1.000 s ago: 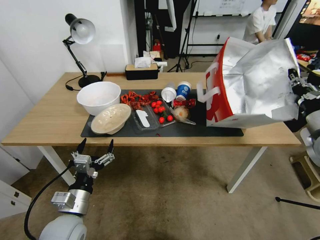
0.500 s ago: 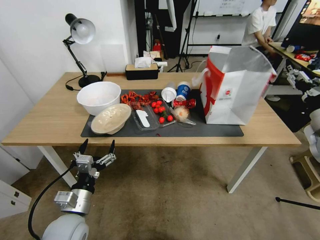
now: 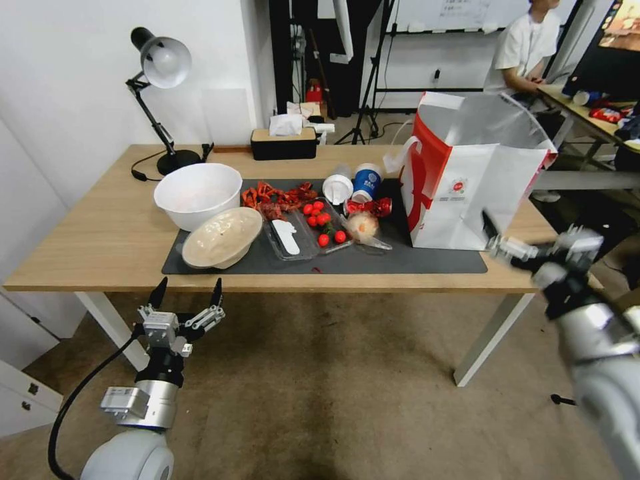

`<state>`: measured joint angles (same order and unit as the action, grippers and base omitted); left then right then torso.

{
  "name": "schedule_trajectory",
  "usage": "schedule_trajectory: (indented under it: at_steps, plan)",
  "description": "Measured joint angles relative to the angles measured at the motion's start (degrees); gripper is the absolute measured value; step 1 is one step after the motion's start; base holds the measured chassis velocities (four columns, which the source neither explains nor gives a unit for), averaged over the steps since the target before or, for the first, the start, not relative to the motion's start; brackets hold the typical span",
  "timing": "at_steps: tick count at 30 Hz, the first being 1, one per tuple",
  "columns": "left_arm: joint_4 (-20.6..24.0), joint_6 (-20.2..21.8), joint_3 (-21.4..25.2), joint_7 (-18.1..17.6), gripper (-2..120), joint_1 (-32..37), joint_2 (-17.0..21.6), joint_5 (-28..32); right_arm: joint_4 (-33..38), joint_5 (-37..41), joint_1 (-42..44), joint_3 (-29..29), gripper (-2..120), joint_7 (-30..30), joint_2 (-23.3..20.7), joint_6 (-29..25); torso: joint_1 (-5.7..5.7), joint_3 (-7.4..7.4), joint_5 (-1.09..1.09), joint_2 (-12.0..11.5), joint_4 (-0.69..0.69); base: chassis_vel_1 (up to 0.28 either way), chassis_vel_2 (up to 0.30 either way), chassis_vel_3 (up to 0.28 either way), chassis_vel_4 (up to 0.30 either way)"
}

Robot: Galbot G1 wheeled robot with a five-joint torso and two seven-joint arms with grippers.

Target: Pick up the food delivery bag from the floor and place it on the table.

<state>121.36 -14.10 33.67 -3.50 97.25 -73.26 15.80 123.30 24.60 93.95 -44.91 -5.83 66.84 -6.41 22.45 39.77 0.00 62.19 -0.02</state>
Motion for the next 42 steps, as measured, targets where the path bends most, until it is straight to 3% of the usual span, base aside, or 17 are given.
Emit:
schedule_trajectory:
  at_steps: [2, 6, 42]
  plan:
    - [-0.58, -0.37, -0.41, 0.03, 100, 0.0, -0.14, -0.71, -2.54, -0.69, 1.04, 0.35, 100, -2.39, 2.01, -3.94, 0.01, 0.0, 0.01, 0.0, 0.01, 0.0, 0.0, 0.0, 0.0]
    - [-1.67, -1.29, -0.61, 0.21, 100, -0.55, -0.55, -1.74, -3.85, -0.68, 1.14, 0.85, 100, -3.13, 3.11, -5.87, 0.01, 0.0, -0.01, 0.0, 0.02, 0.0, 0.0, 0.0, 0.0]
    - [-1.89, -1.45, -0.66, 0.32, 100, -0.64, -0.68, -2.07, -3.98, 0.12, 0.66, 0.89, 100, -2.82, 2.77, -5.78, 0.01, 0.0, 0.0, -0.01, 0.02, 0.0, 0.0, 0.0, 0.0]
